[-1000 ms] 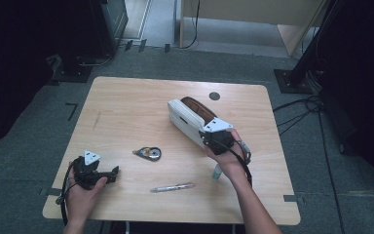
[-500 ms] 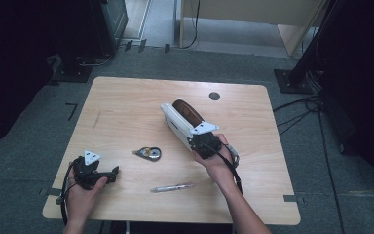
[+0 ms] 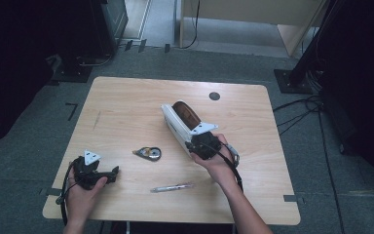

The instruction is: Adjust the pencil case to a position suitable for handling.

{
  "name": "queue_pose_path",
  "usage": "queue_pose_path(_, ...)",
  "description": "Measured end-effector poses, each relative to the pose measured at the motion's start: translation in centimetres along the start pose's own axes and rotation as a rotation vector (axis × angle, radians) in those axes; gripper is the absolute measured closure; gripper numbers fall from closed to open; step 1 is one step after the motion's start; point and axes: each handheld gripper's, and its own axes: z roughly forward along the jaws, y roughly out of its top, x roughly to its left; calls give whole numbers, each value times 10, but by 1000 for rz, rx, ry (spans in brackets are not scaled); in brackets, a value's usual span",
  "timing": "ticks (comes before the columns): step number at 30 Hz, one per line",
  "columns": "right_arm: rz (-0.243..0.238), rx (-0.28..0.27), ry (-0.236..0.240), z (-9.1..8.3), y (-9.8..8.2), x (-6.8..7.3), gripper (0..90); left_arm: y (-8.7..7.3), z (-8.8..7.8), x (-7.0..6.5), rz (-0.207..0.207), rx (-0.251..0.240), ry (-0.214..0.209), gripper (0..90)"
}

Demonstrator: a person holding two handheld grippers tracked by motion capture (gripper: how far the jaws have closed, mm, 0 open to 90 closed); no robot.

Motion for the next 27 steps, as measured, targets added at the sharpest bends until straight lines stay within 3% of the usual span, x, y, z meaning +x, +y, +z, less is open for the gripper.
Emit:
queue_pose_path(18, 23, -50, 25, -22, 10, -9, 645, 0, 0, 0, -1, -1, 0, 0)
queue_pose_path(27, 39, -93, 30, -42, 10, -15, 610, 0, 0, 0, -1, -1, 0, 0)
